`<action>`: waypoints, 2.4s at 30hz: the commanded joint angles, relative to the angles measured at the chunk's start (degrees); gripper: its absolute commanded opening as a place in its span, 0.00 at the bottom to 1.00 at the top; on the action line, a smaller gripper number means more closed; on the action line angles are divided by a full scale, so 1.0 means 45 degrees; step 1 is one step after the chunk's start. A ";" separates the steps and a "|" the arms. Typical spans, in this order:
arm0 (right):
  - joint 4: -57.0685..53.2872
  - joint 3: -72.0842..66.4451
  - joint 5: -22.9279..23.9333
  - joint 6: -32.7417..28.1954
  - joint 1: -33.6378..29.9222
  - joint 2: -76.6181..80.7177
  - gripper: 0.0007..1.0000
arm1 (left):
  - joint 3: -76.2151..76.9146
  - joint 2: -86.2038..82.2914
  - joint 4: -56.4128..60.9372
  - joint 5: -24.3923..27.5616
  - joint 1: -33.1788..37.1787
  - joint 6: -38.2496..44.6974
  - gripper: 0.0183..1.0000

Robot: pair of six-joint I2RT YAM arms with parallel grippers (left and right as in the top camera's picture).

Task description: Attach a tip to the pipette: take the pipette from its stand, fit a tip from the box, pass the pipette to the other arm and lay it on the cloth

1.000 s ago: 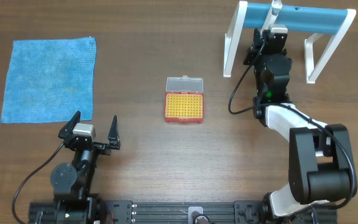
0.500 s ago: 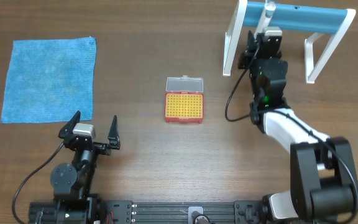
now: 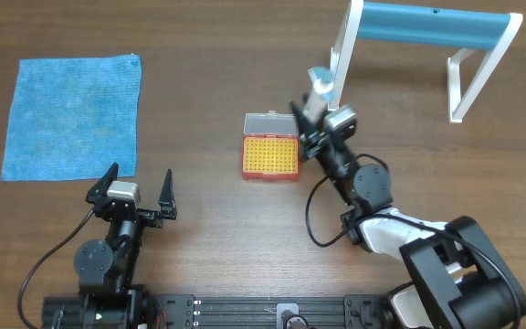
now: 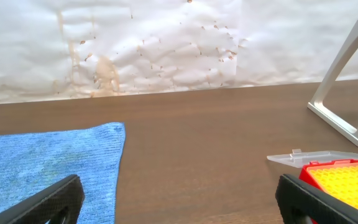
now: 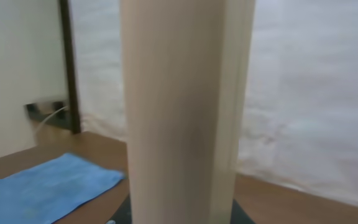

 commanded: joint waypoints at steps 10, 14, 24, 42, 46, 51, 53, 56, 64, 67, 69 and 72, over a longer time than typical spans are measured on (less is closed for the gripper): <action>0.0165 0.0709 -0.1132 0.0189 0.1530 0.2244 0.08 | -0.0029 -0.0058 -0.0063 0.0044 -0.0044 -0.0068 1.00; 0.0165 0.0981 -0.1166 0.0520 0.1535 0.2710 0.08 | -0.0029 -0.0058 -0.0063 0.0044 -0.0044 -0.0068 1.00; 0.0165 0.1909 -0.1166 0.0515 0.1530 0.3900 0.08 | -0.0029 -0.0058 -0.0063 0.0044 -0.0044 -0.0068 1.00; 0.0121 0.2574 -0.1826 0.0510 0.1530 0.4668 0.08 | -0.0029 -0.0058 -0.0063 0.0044 -0.0044 -0.0068 1.00; 0.0126 0.2574 -0.1826 0.0505 0.1530 0.4828 0.08 | -0.0029 -0.0058 -0.0063 0.0044 -0.0044 -0.0068 1.00; 0.0141 0.2579 -0.1812 0.0413 0.1452 0.5013 0.08 | -0.0029 -0.0058 -0.0063 0.0044 -0.0044 -0.0068 1.00; 0.0146 0.2579 -0.1778 0.0408 0.1360 0.5013 0.08 | -0.0029 -0.0058 -0.0063 0.0044 -0.0044 -0.0068 1.00; 0.0151 0.2579 -0.1778 0.0413 0.1248 0.5013 0.08 | -0.0029 -0.0058 -0.0063 0.0044 -0.0044 -0.0068 1.00; 0.0165 0.2603 -0.1783 0.0413 0.1243 0.5013 0.08 | -0.0029 -0.0058 -0.0063 0.0044 -0.0044 -0.0068 1.00; 0.0165 0.2647 -0.1787 0.0418 0.1243 0.5008 0.08 | -0.0029 -0.0058 -0.0063 0.0044 -0.0044 -0.0068 1.00; 0.0165 0.2710 -0.1817 0.0423 0.1258 0.4983 0.08 | -0.0029 -0.0058 -0.0063 0.0044 -0.0044 -0.0068 1.00; 0.0165 0.2846 -0.2278 0.0423 0.1258 0.4911 0.08 | -0.0029 -0.0058 -0.0063 0.0044 -0.0044 -0.0068 1.00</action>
